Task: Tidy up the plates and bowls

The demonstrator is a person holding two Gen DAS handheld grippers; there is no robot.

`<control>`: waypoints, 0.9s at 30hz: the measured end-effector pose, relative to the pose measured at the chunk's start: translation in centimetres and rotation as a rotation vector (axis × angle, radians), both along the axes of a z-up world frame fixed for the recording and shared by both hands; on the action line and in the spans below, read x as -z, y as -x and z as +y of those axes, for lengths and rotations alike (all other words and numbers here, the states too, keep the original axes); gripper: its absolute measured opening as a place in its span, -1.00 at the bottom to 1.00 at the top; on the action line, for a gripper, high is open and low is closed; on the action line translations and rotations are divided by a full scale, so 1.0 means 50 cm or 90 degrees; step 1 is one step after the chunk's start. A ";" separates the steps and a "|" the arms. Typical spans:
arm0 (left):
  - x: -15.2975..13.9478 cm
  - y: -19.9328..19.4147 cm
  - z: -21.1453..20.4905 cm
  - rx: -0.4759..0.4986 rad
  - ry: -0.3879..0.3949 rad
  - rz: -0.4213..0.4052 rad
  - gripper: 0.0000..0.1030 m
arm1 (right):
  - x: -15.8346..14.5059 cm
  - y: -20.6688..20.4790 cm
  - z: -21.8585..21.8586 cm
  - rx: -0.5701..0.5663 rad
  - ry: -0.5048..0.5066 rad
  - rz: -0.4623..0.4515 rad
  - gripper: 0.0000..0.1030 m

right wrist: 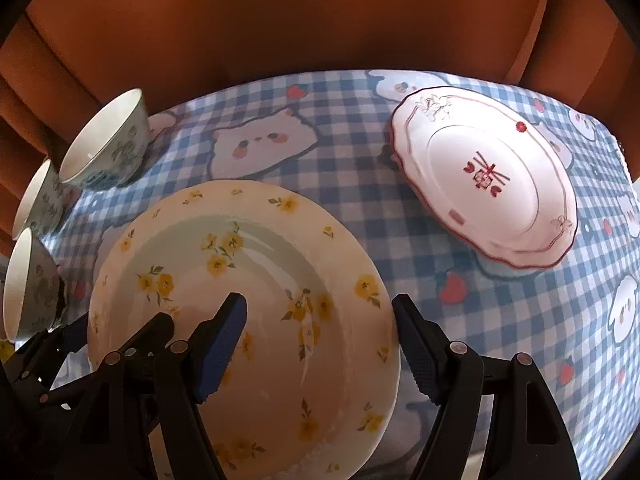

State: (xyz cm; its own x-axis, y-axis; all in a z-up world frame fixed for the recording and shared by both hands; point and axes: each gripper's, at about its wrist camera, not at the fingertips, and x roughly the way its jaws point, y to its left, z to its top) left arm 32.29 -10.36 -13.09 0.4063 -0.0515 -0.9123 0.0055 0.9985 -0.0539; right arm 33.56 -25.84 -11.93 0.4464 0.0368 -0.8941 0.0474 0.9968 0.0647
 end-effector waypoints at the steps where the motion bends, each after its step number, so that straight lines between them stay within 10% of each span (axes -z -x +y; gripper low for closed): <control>1: 0.000 0.007 0.008 -0.003 -0.001 0.004 0.35 | 0.000 0.004 0.005 -0.003 -0.002 0.003 0.49; 27: 0.009 0.048 0.056 -0.026 0.004 -0.001 0.45 | 0.023 0.036 0.064 -0.043 0.028 0.013 0.15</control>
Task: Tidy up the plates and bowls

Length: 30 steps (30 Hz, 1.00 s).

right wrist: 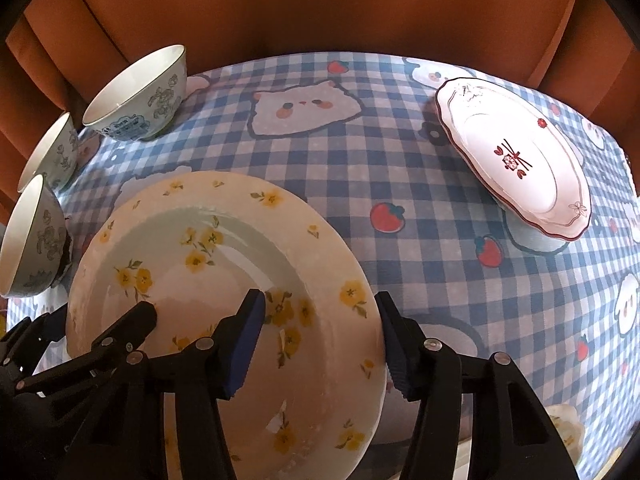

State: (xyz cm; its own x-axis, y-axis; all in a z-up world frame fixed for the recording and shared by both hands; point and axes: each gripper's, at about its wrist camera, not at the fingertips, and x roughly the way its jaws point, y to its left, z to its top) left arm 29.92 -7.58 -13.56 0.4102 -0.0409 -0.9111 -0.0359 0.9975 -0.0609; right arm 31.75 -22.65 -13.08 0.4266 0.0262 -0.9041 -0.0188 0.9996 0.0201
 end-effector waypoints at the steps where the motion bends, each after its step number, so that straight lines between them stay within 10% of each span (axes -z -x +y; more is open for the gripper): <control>1: -0.001 0.001 0.000 0.000 -0.002 -0.001 0.44 | -0.001 -0.001 0.001 0.000 0.001 0.002 0.15; 30: -0.191 0.145 0.062 0.095 0.018 -0.106 0.42 | -0.209 0.173 0.075 0.091 0.027 -0.078 0.15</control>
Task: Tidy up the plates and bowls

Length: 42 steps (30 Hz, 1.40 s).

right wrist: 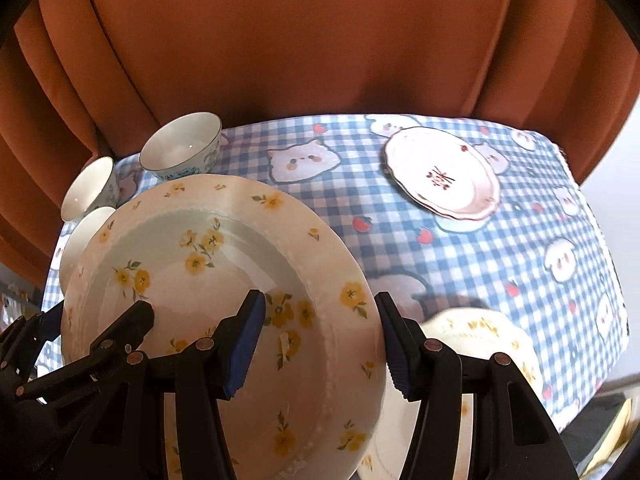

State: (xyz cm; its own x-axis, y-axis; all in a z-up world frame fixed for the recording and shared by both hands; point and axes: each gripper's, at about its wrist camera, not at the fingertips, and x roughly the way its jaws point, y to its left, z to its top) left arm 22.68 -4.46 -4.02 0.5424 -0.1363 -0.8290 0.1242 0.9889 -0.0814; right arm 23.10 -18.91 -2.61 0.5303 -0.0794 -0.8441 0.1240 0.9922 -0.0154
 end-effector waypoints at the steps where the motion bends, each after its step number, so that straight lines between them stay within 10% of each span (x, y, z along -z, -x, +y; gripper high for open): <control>1: -0.002 0.007 -0.004 0.004 0.000 -0.003 0.42 | -0.003 0.008 -0.003 0.003 0.001 0.000 0.15; 42: 0.041 0.125 -0.416 -0.060 0.017 0.042 0.42 | 0.019 0.121 -0.423 -0.076 -0.006 0.028 0.15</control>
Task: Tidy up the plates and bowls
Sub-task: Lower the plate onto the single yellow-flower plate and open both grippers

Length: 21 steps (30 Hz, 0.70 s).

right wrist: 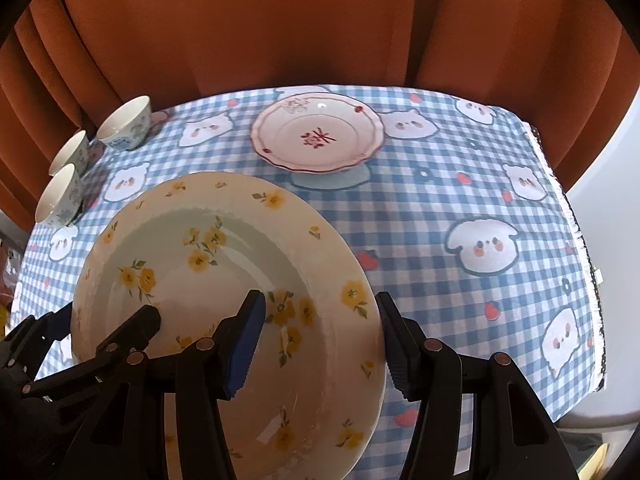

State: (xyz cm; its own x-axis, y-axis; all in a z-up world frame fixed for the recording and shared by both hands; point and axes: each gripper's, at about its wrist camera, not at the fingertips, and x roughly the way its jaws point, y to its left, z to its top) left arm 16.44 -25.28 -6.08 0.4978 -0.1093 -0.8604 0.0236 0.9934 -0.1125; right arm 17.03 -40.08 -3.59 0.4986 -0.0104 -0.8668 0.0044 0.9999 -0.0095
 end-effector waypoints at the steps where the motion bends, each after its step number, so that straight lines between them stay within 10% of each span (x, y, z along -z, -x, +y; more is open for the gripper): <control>1: 0.005 0.001 -0.007 -0.001 0.000 0.004 0.42 | 0.003 0.001 -0.008 0.000 0.000 0.002 0.15; 21: 0.088 -0.007 -0.033 -0.016 0.024 0.080 0.45 | 0.083 -0.018 -0.048 -0.015 0.002 0.071 0.15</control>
State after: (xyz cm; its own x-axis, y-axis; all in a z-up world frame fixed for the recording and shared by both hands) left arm 16.79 -26.94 -10.47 0.3888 -0.1315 -0.9119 -0.0185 0.9884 -0.1504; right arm 17.91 -42.48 -7.74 0.3985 -0.0022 -0.9172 -0.0200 0.9997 -0.0111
